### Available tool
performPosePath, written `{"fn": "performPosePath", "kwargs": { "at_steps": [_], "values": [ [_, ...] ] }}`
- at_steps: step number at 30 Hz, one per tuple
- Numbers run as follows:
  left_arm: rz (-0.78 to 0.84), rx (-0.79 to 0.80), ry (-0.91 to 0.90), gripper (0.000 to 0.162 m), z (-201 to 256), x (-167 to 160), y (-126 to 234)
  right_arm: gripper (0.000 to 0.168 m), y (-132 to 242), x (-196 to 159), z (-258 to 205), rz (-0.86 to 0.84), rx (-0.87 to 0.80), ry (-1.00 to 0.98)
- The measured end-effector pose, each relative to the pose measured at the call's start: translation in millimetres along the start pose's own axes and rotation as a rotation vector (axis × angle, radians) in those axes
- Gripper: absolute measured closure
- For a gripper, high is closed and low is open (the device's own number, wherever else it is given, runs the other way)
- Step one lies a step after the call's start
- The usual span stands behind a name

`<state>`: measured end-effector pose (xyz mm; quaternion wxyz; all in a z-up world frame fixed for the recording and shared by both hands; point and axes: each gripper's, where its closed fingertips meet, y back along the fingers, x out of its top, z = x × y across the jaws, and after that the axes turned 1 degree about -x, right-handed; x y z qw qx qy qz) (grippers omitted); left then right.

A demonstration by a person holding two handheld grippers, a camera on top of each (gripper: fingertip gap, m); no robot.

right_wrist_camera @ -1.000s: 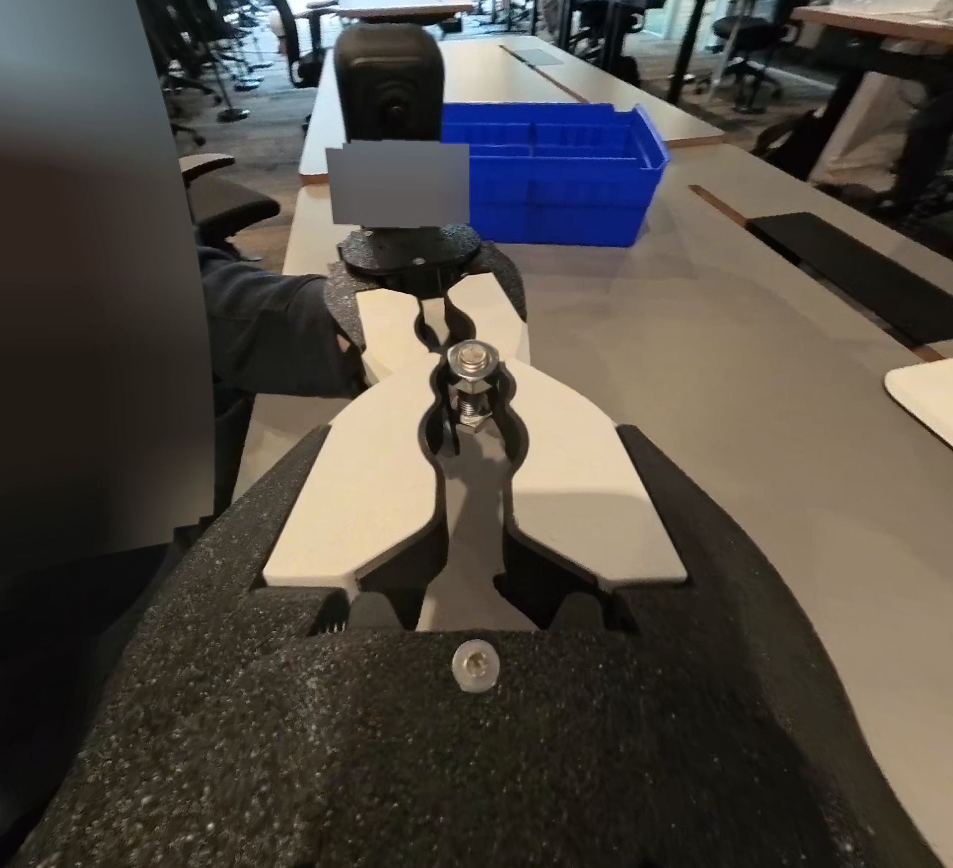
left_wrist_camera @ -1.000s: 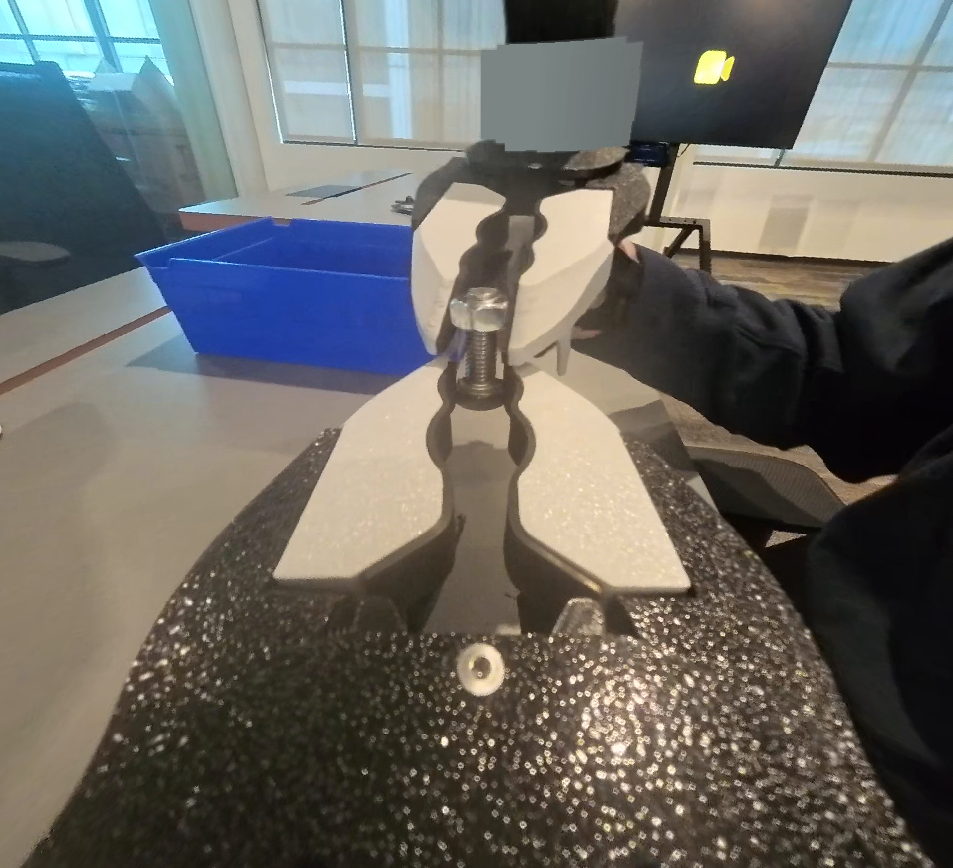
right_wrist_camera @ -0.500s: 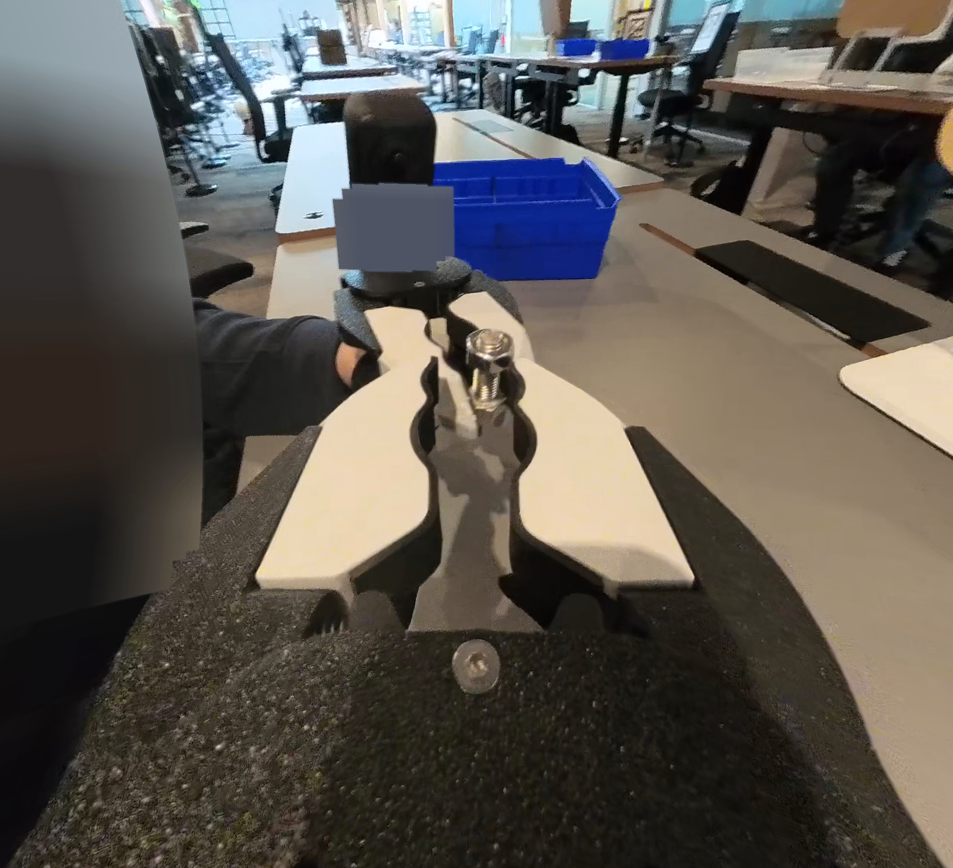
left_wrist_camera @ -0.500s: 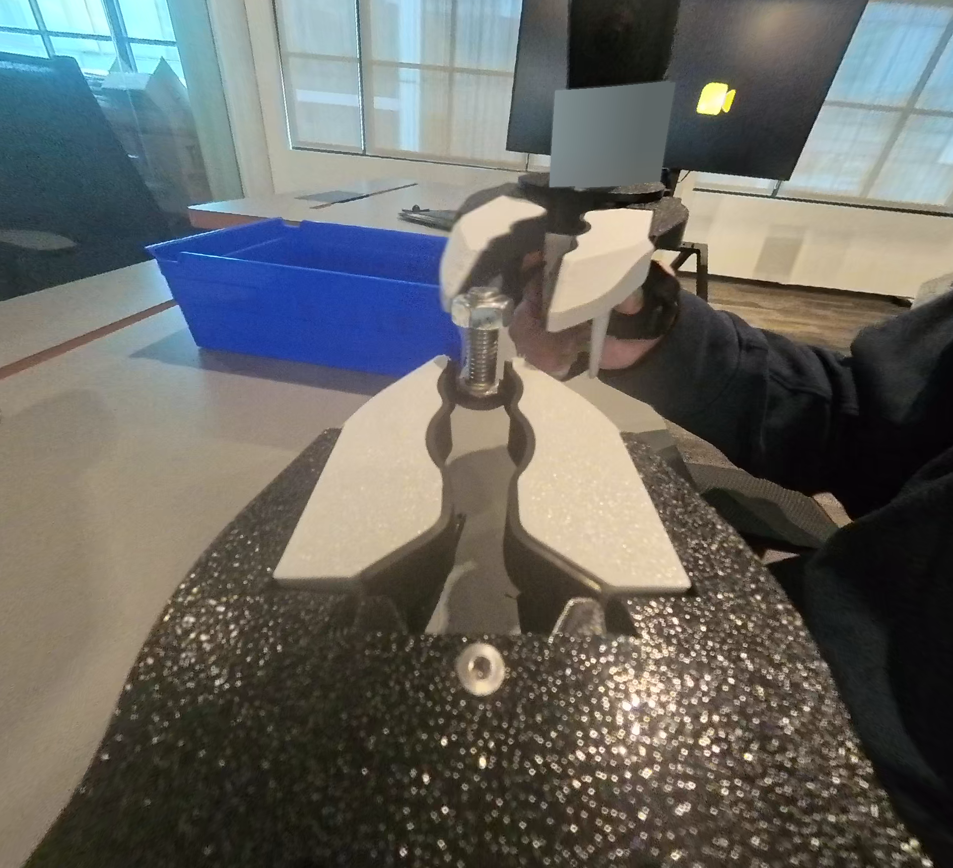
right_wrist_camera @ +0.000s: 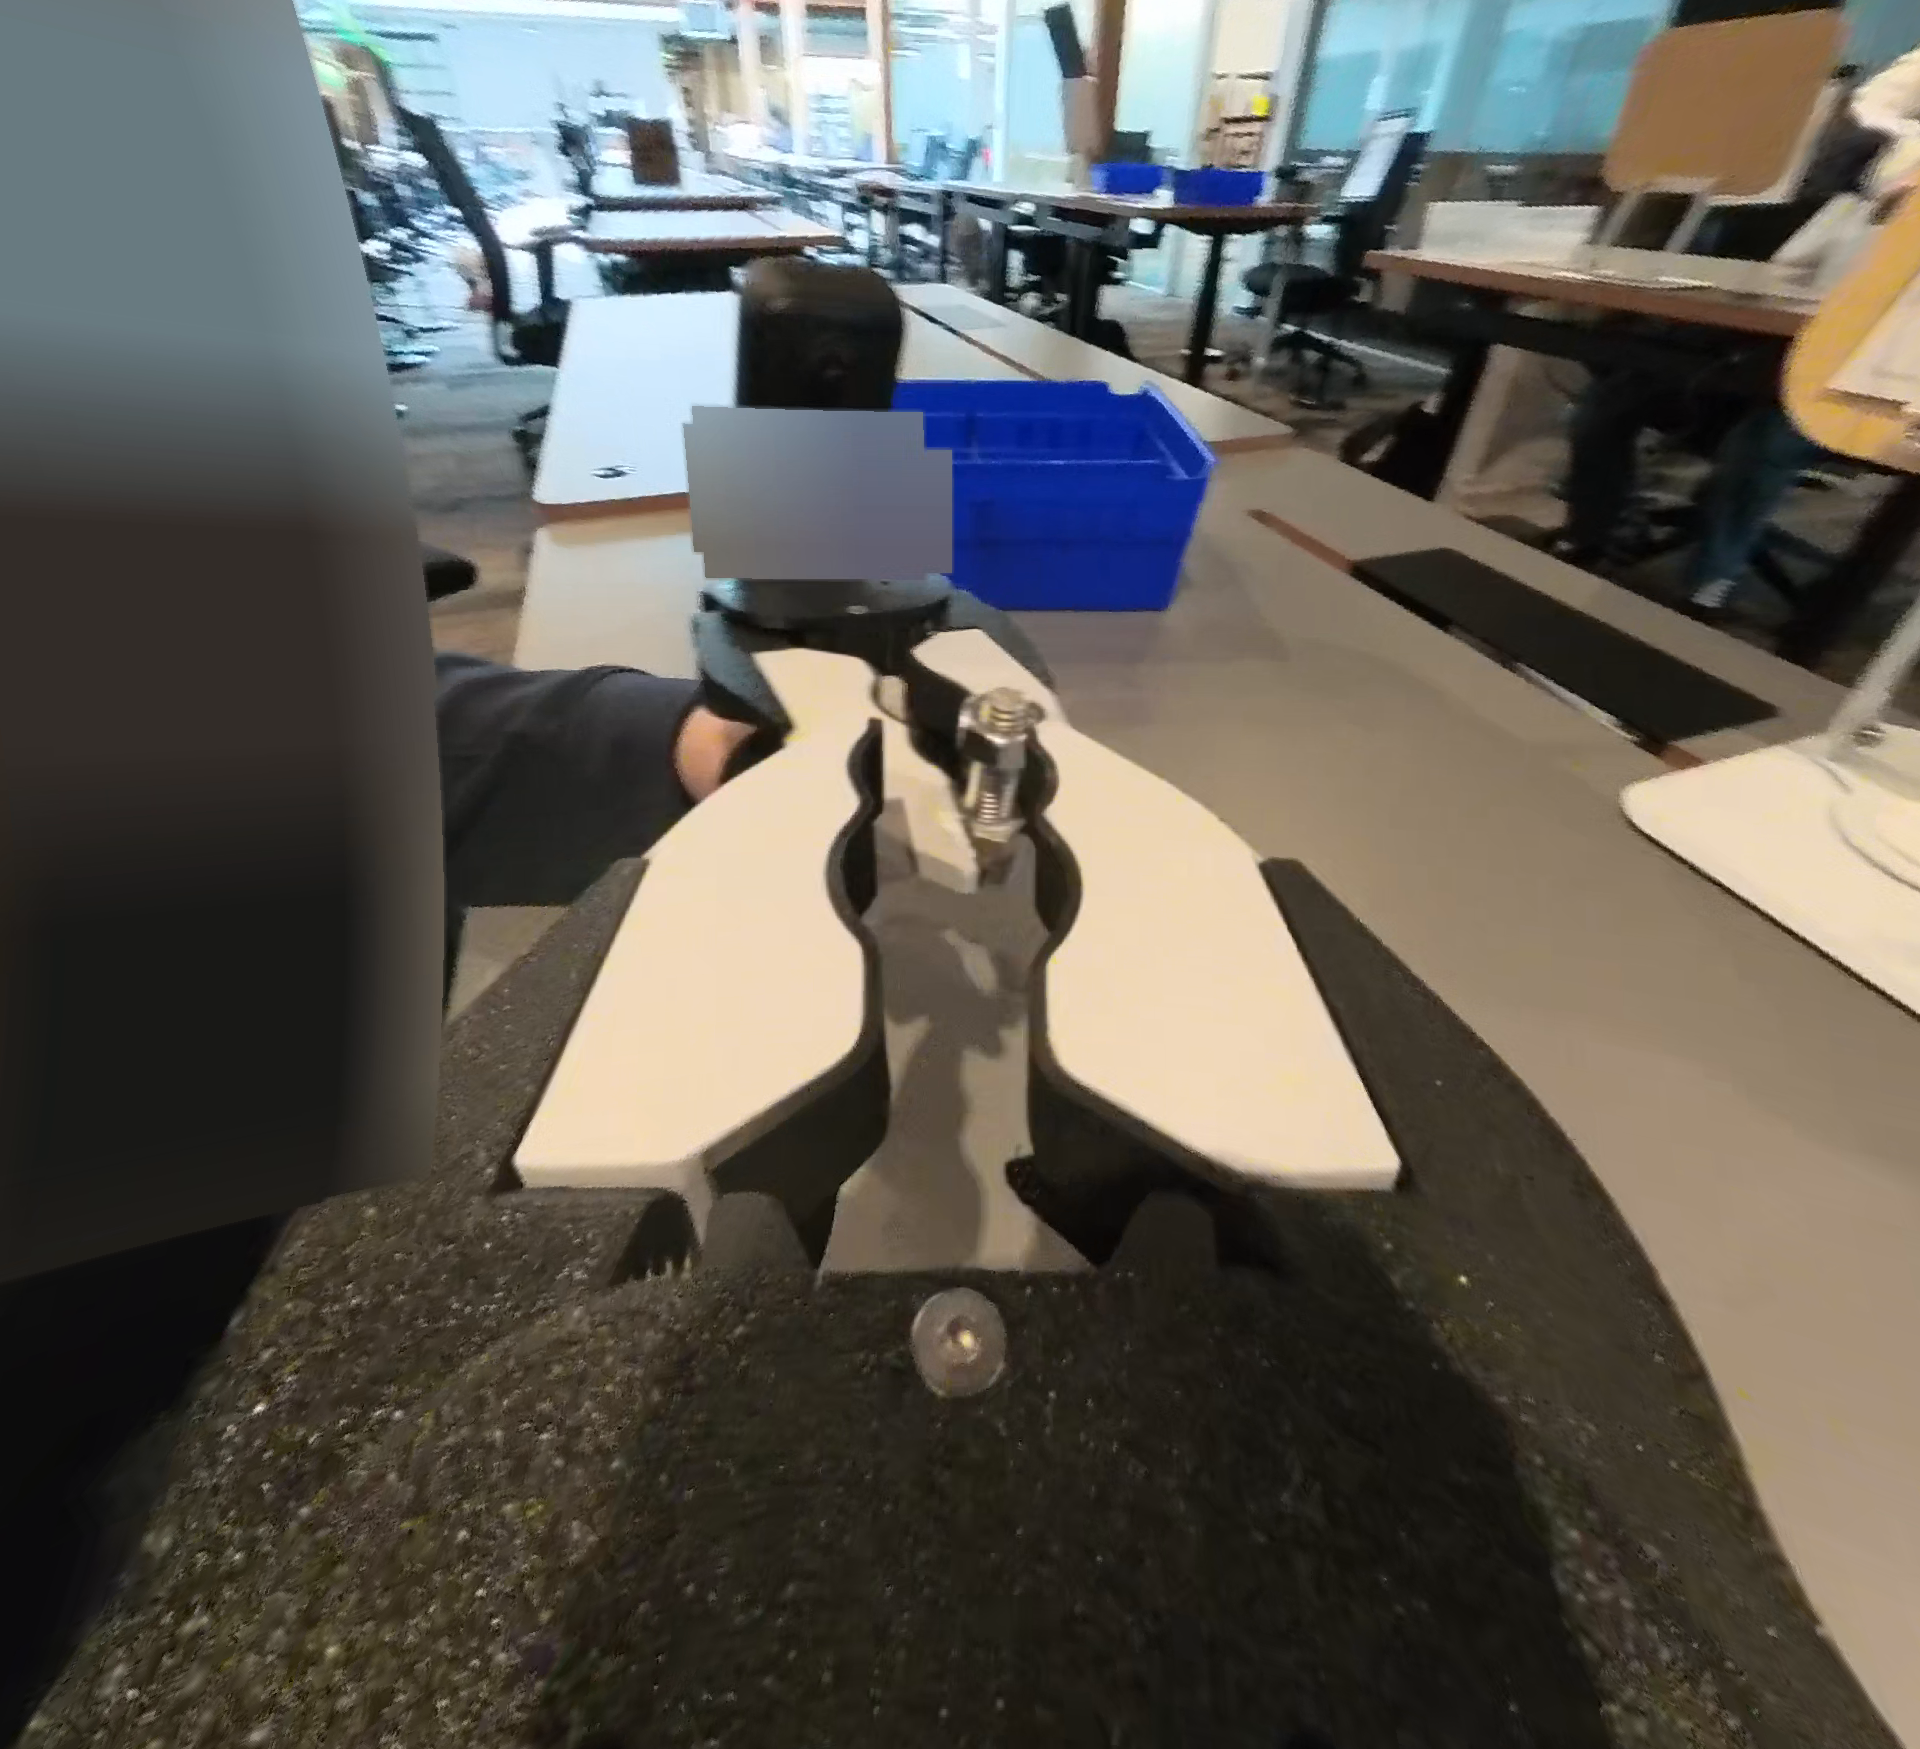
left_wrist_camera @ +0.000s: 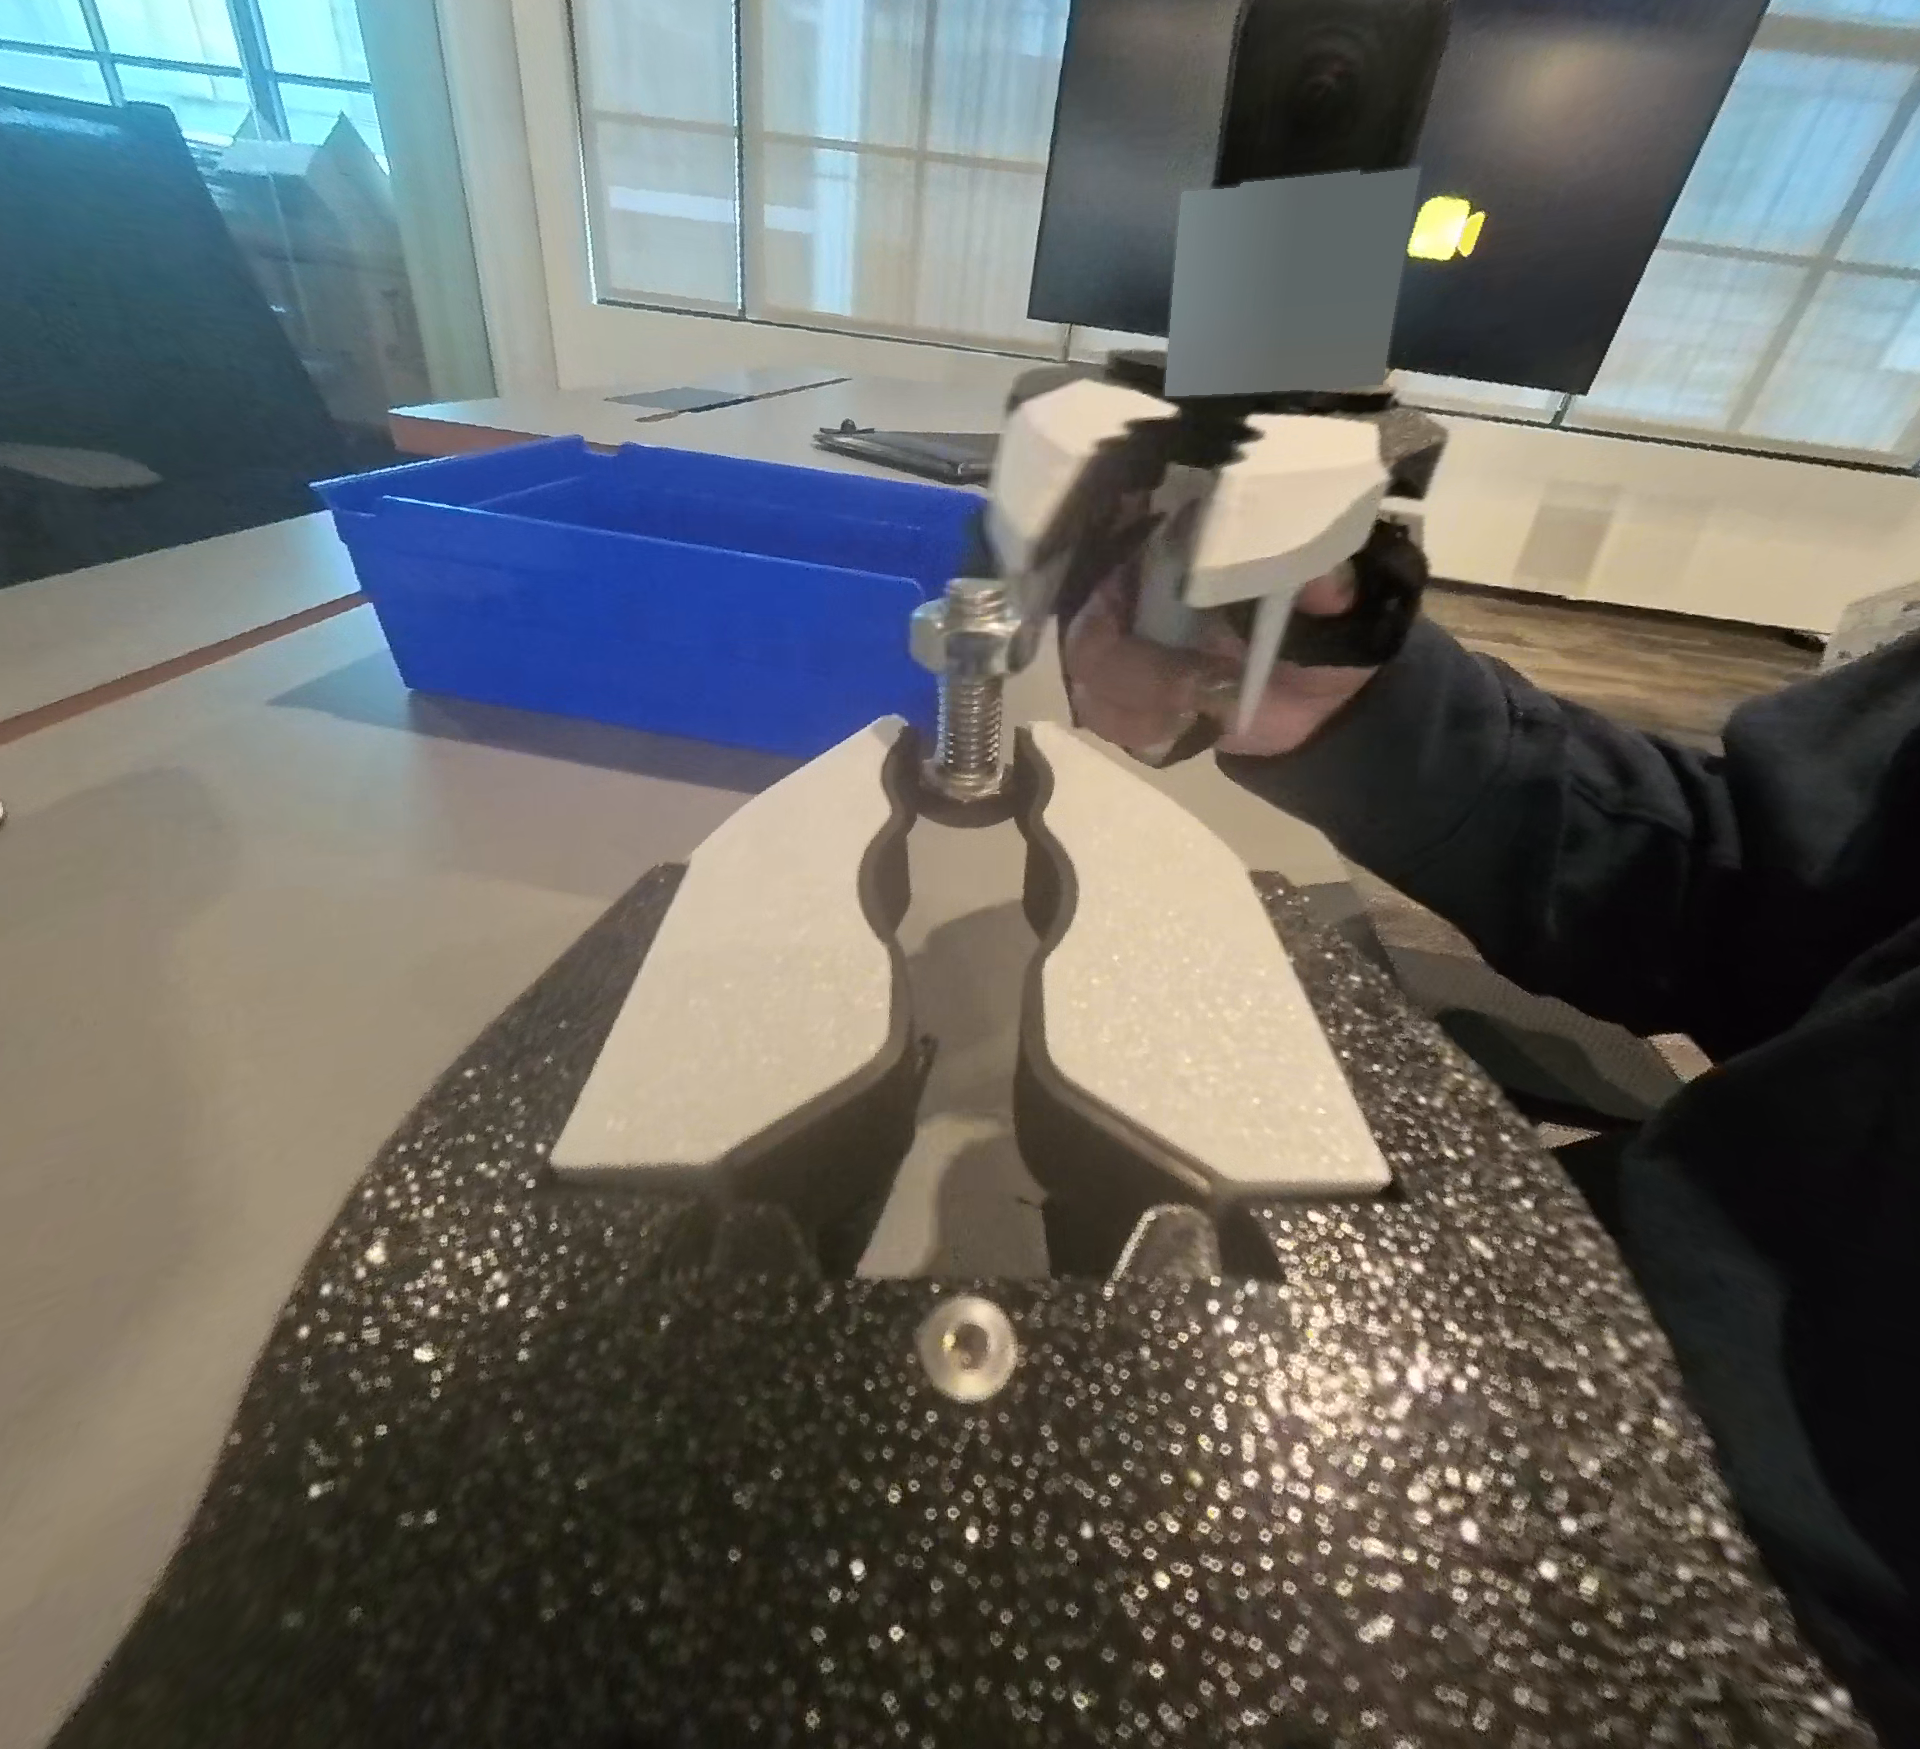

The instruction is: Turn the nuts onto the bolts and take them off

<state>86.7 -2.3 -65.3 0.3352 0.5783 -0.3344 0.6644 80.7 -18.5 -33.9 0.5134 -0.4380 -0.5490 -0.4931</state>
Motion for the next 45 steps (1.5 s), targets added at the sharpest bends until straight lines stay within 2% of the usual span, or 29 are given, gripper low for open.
{"fn": "performPosePath", "kwargs": {
  "at_steps": [2,3,5,6,8,10,11,13,14,15,17,19,20,23,25,32,34,37,39,42,45],
  "values": [
    [-0.009,0.003,-0.014,0.145,1,-1,-1,0.134,-4,-4,2,-0.02,-0.017,0.008],
    [-0.013,0.004,-0.014,0.145,1,-2,-2,0.137,-5,-6,-4,-0.033,0.016,0.005],
    [-0.011,0.013,-0.005,0.145,-2,-3,-1,0.159,-3,-6,-22,-0.03,0.133,0.015],
    [-0.009,0.014,0.002,0.145,-3,-3,0,0.159,-1,-3,-23,-0.013,0.135,0.016],
    [-0.005,0.01,0.004,0.145,-3,-2,1,0.153,0,0,-11,0.006,0.057,0.027],
    [-0.01,0.006,-0.005,0.145,-1,-2,-1,0.138,-2,-3,2,-0.014,-0.025,0.033],
    [-0.014,0.007,-0.01,0.145,-1,-3,-1,0.133,-5,-5,2,-0.024,-0.025,0.035],
    [-0.02,0.008,-0.013,0.145,-1,-5,-1,0.134,-7,-8,-7,-0.042,0.03,0.026],
    [-0.019,0.01,-0.01,0.145,-1,-5,-1,0.156,-4,-8,-16,-0.049,0.093,0.043],
    [-0.015,0.012,-0.002,0.145,-3,-4,0,0.162,-2,-5,-21,-0.029,0.125,0.044],
    [-0.012,0.004,0.003,0.145,-2,-3,0,0.157,-1,0,-12,-0.003,0.062,0.044],
    [-0.022,-0.004,-0.013,0.145,1,-5,-2,0.138,-4,-4,8,-0.031,-0.071,0.052],
    [-0.029,-0.007,-0.022,0.145,3,-6,-3,0.136,-6,-8,9,-0.056,-0.076,0.061],
    [-0.048,-0.011,-0.045,0.145,7,-9,-6,0.14,-15,-15,2,-0.111,-0.037,0.066],
    [-0.049,-0.015,-0.055,0.145,8,-8,-6,0.149,-17,-20,4,-0.145,-0.049,0.082],
    [-0.017,-0.049,-0.036,0.145,12,-5,-5,0.15,-17,-18,1,-0.152,-0.042,0.104],
    [0.007,-0.032,-0.047,0.136,12,-2,-4,0.15,-13,-17,7,-0.143,-0.076,0.123],
    [-0.034,0.003,-0.084,0.131,8,-6,-4,0.15,3,-10,20,-0.098,-0.135,0.129],
    [-0.053,0.053,-0.105,0.128,1,-9,-4,0.15,27,-3,40,-0.084,-0.237,0.154],
    [-0.074,0.132,-0.114,0.124,-11,-12,-3,0.15,83,10,89,-0.065,-0.453,0.149],
    [-0.1,0.209,-0.132,0.123,-22,-15,-1,0.15,144,3,148,-0.115,-0.637,0.085]
  ]
}}
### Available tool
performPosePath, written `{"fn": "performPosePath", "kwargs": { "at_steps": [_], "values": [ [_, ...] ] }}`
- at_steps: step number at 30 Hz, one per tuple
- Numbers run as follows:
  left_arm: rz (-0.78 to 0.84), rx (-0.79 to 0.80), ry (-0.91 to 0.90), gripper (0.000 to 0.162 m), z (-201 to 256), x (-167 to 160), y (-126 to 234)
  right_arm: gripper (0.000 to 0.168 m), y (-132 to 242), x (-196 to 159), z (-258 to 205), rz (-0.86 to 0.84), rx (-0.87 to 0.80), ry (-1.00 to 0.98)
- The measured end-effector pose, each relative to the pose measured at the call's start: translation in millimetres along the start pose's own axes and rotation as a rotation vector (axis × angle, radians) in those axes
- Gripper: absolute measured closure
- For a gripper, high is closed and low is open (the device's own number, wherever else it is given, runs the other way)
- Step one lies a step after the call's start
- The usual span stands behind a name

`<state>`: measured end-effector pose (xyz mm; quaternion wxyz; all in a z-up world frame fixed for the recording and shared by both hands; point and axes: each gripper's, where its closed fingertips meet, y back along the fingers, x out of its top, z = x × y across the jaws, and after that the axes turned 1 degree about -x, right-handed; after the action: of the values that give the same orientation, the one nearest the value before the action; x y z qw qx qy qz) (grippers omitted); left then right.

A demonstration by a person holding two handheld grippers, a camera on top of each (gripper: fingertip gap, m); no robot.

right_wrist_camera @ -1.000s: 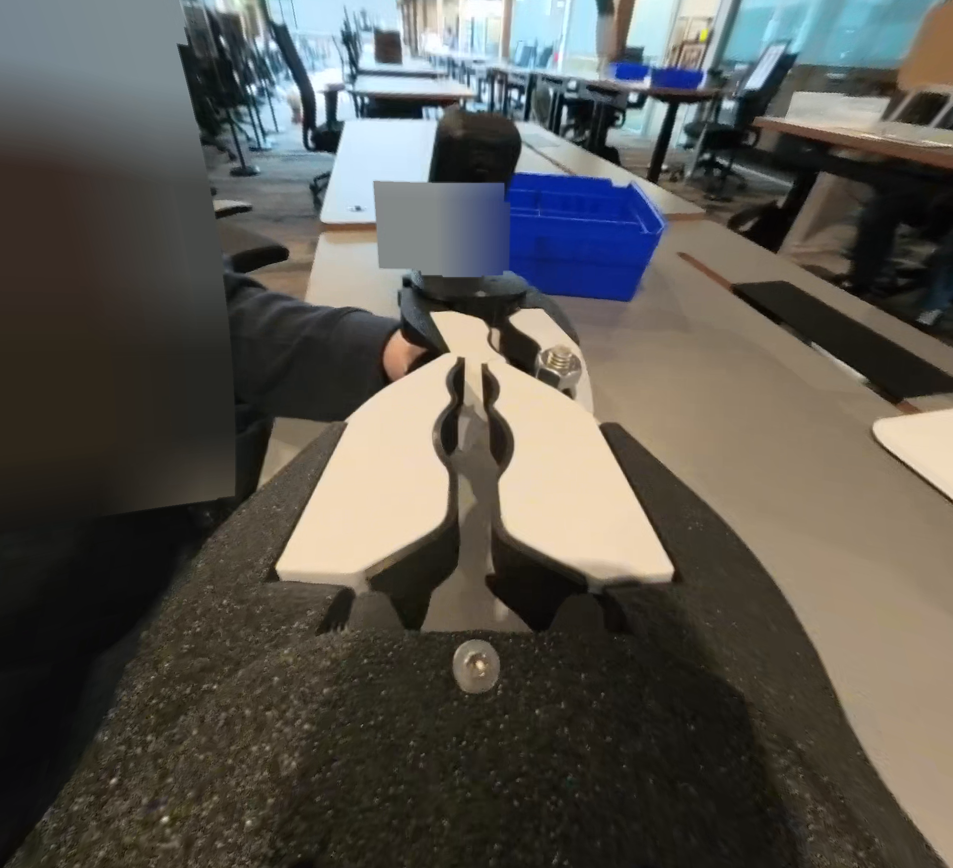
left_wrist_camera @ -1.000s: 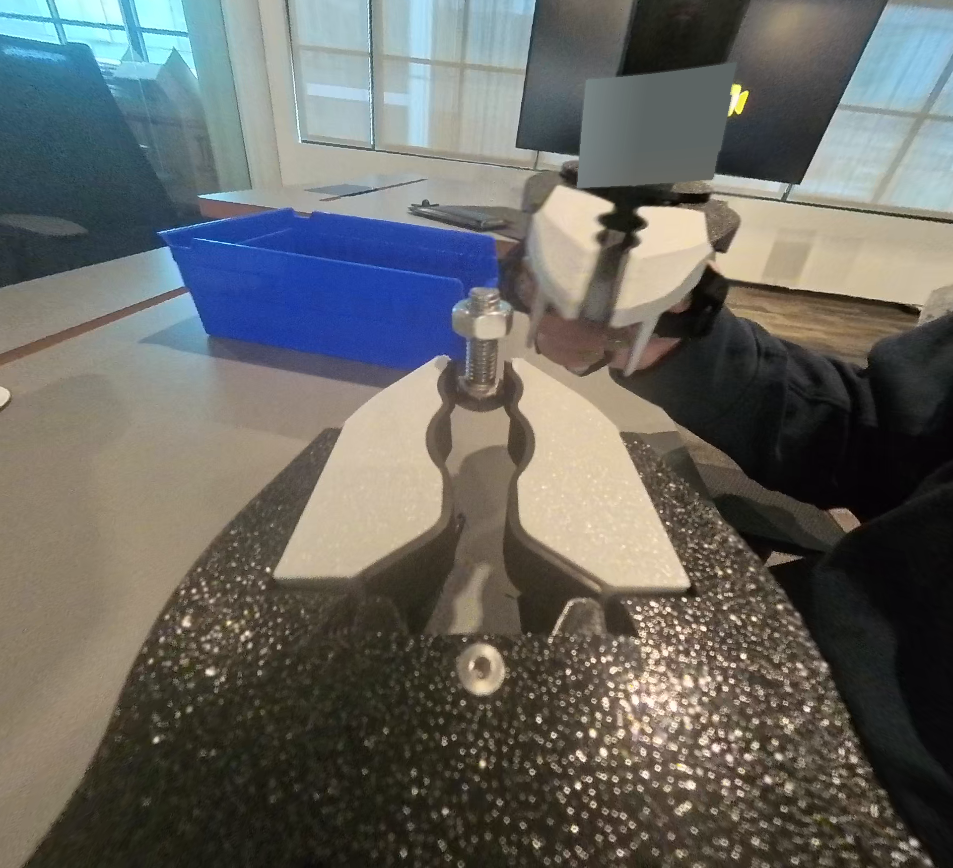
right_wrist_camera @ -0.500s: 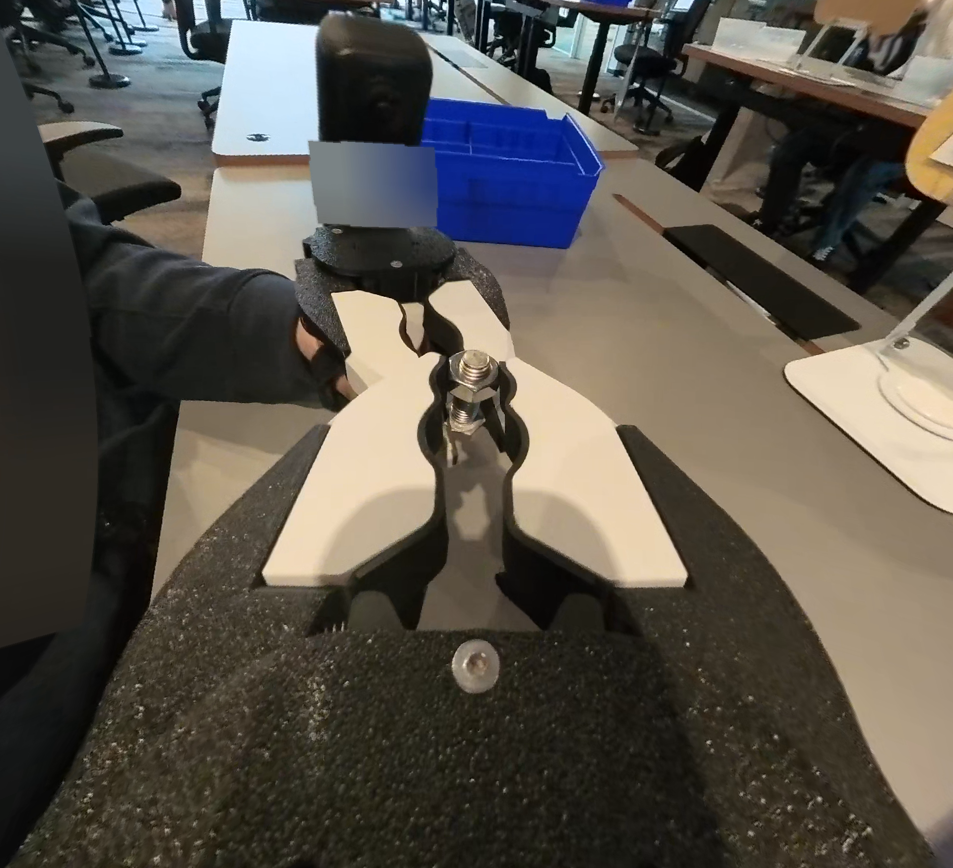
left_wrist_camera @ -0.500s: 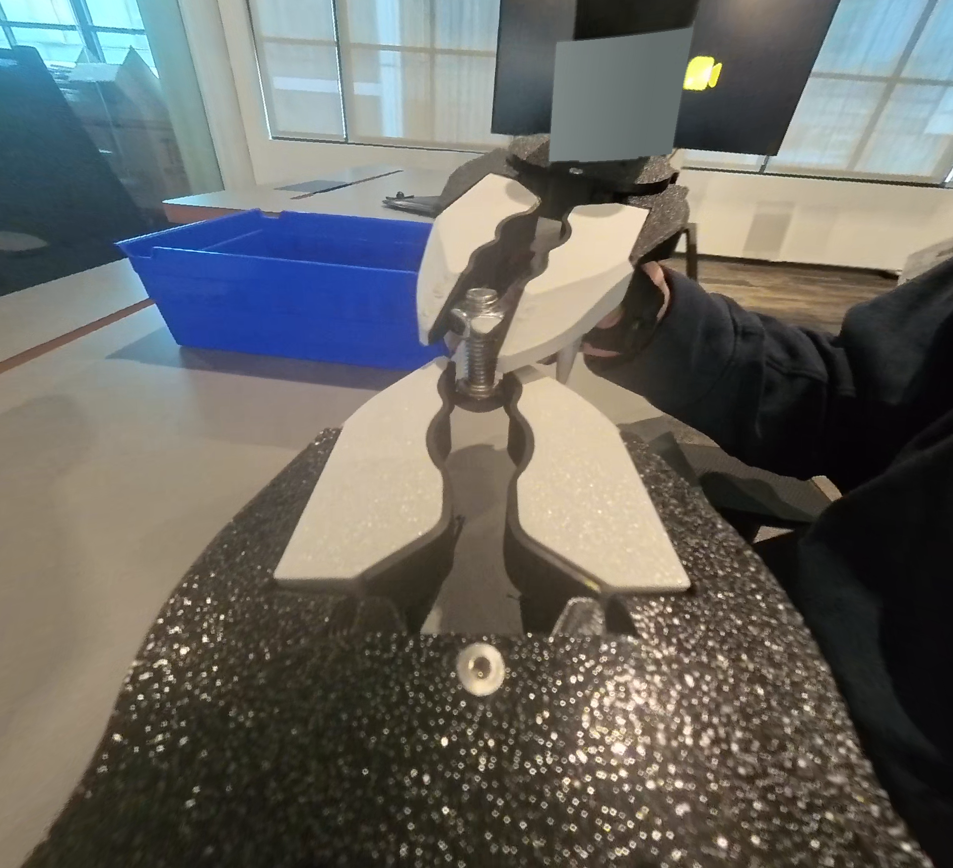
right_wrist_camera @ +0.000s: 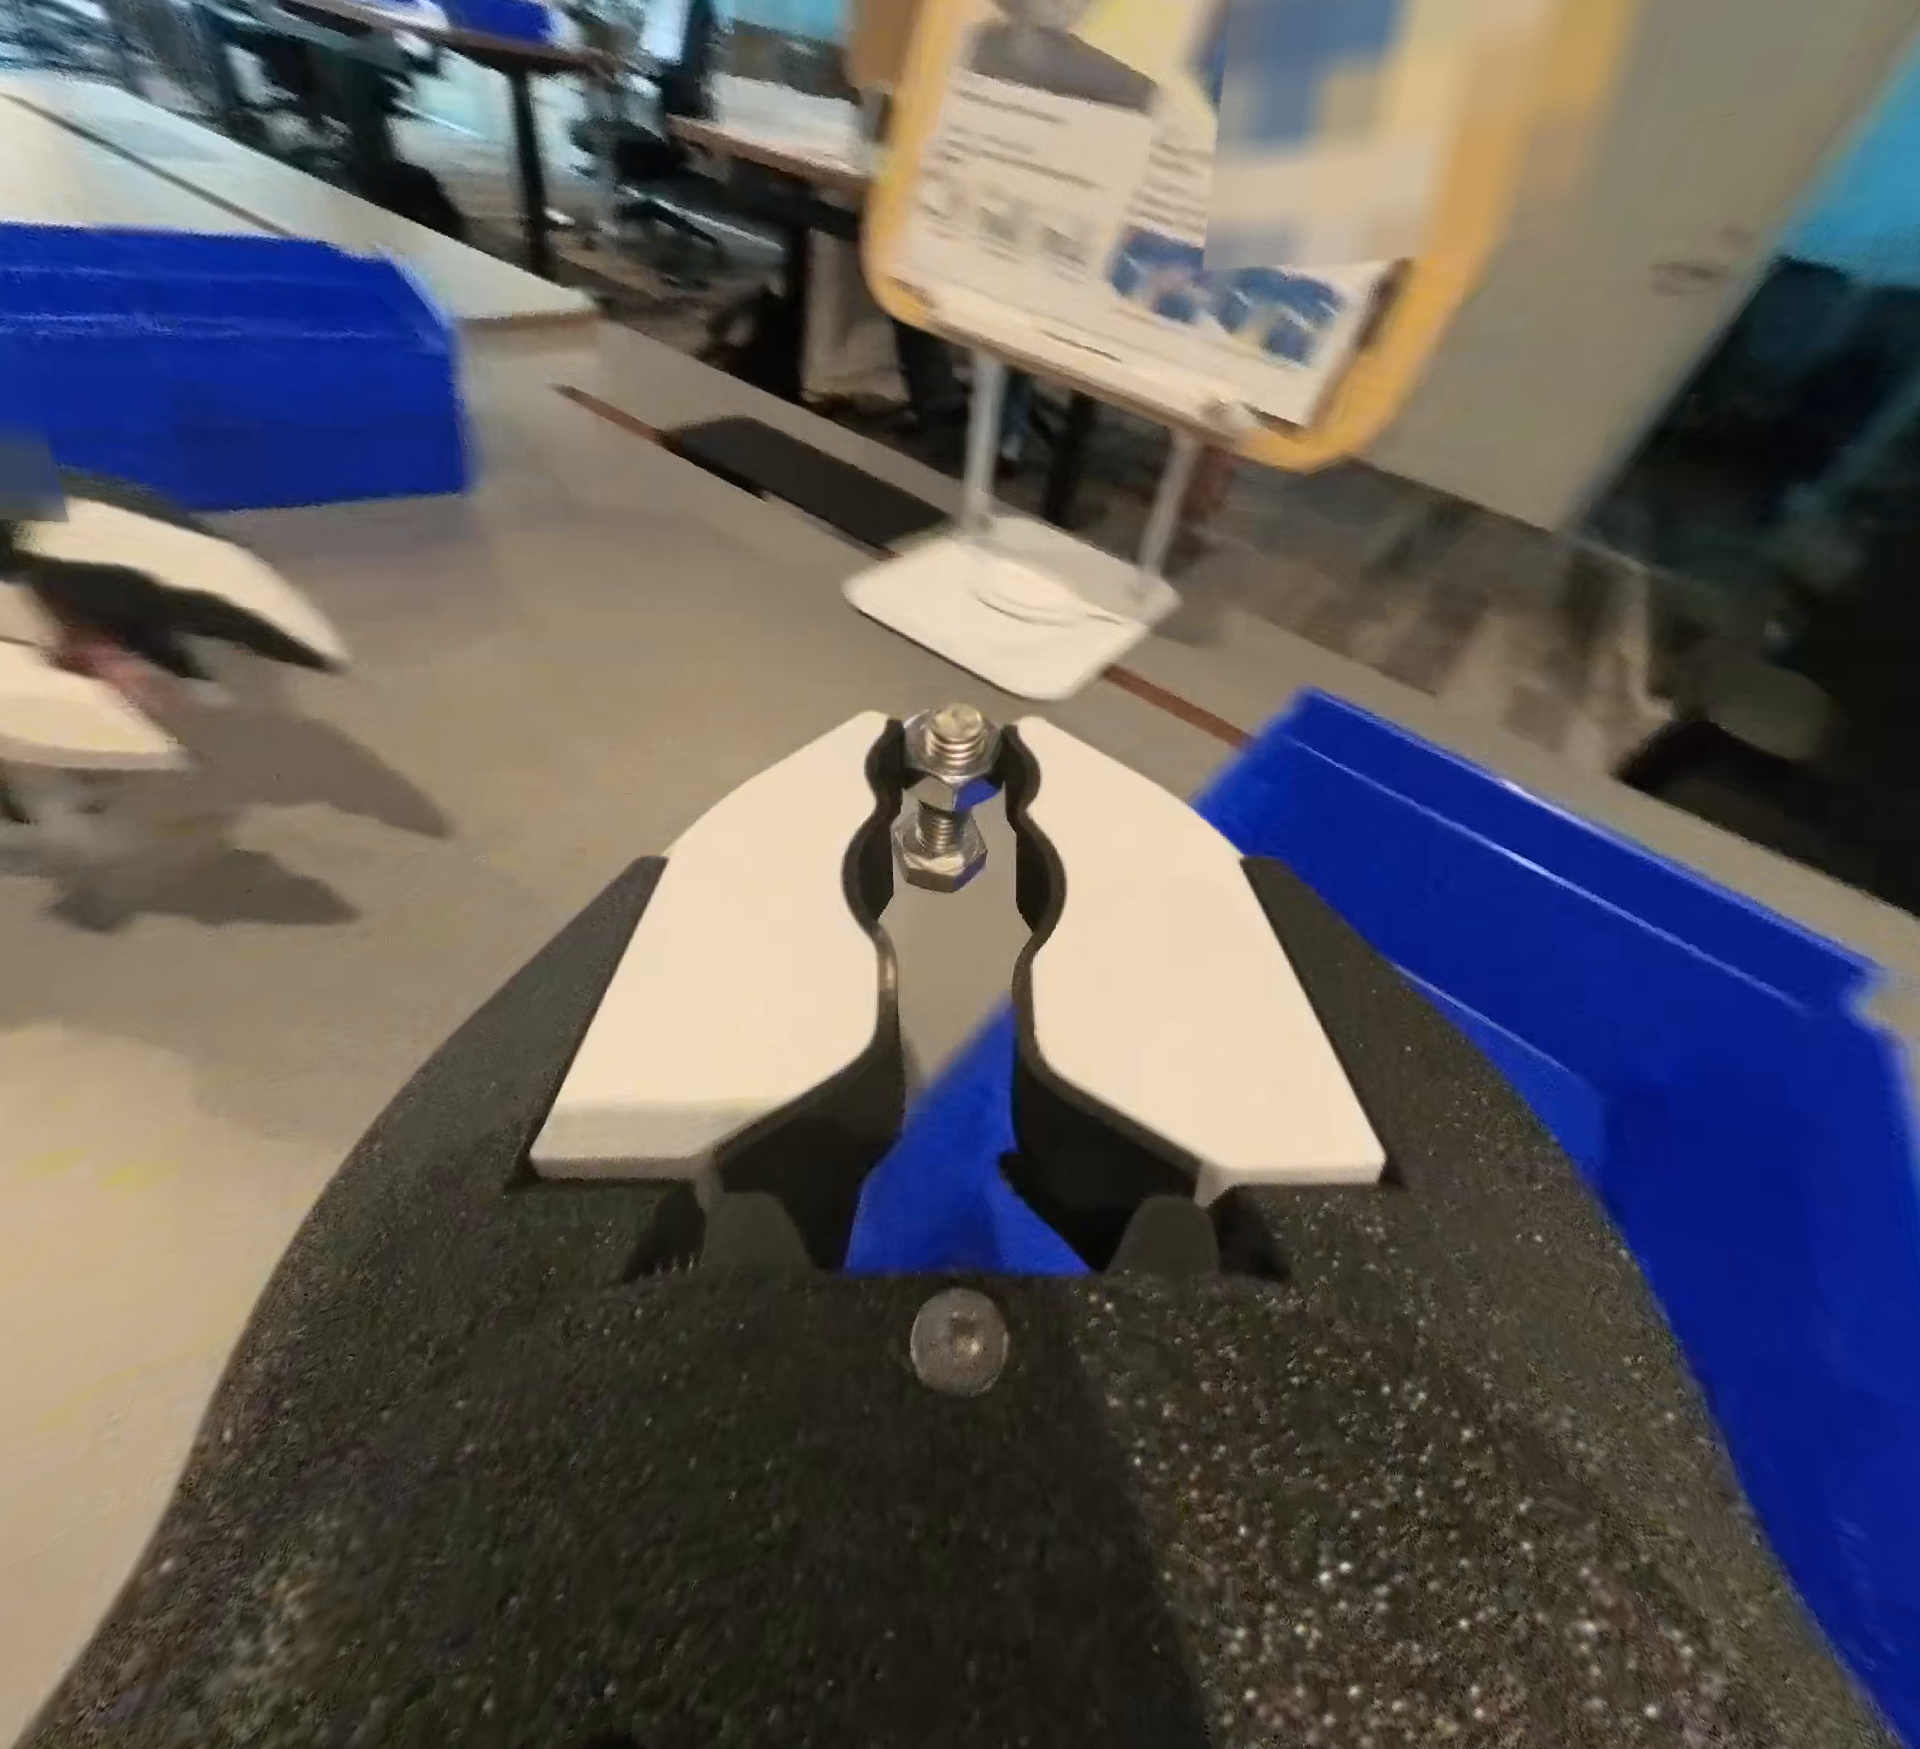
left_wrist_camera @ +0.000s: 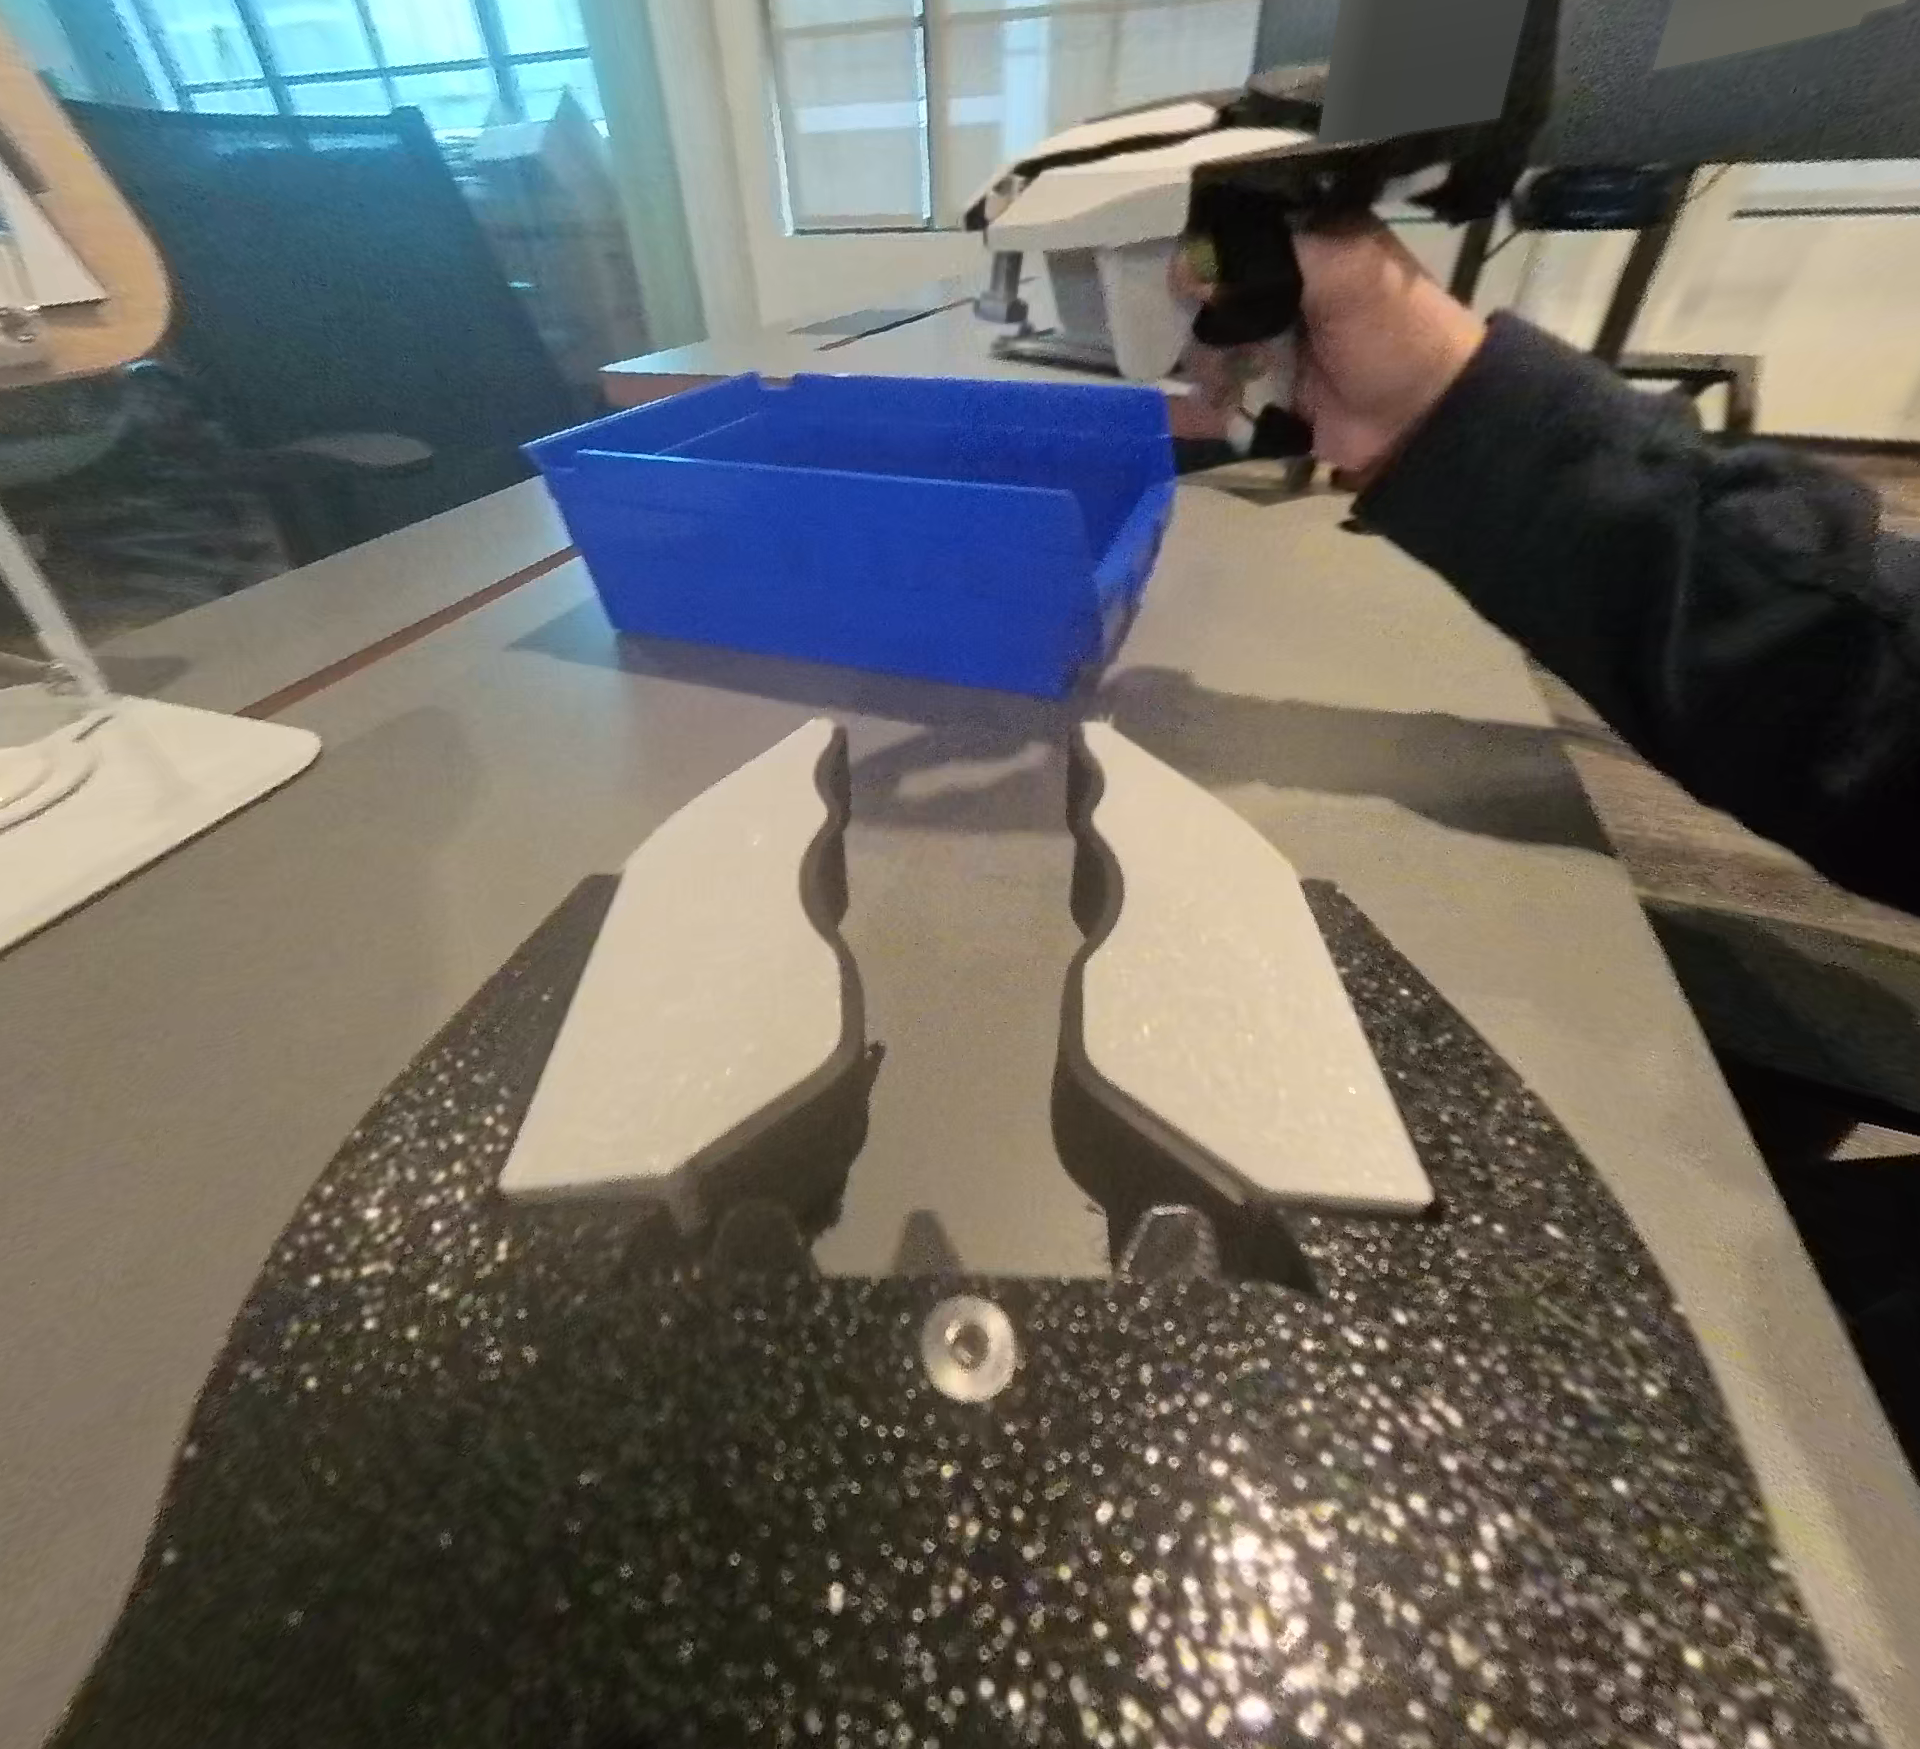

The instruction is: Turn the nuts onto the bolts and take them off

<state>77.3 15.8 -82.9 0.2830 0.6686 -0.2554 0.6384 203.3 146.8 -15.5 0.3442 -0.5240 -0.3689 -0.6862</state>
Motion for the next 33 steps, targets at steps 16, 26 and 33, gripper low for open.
{"fn": "performPosePath", "kwargs": {
  "at_steps": [16,26,33],
  "values": [
    [-0.044,0.012,-0.012,0.122,-2,-11,-4,0.149,-49,-156,97,-0.454,0.119,-0.048],
    [-0.043,0.01,-0.028,0.122,-1,-10,-4,0.149,-50,-160,104,-0.415,0.135,-0.094],
    [-0.025,0.007,-0.013,0.123,-2,-7,-3,0.149,-46,-158,110,-0.421,0.099,-0.047]
  ]
}}
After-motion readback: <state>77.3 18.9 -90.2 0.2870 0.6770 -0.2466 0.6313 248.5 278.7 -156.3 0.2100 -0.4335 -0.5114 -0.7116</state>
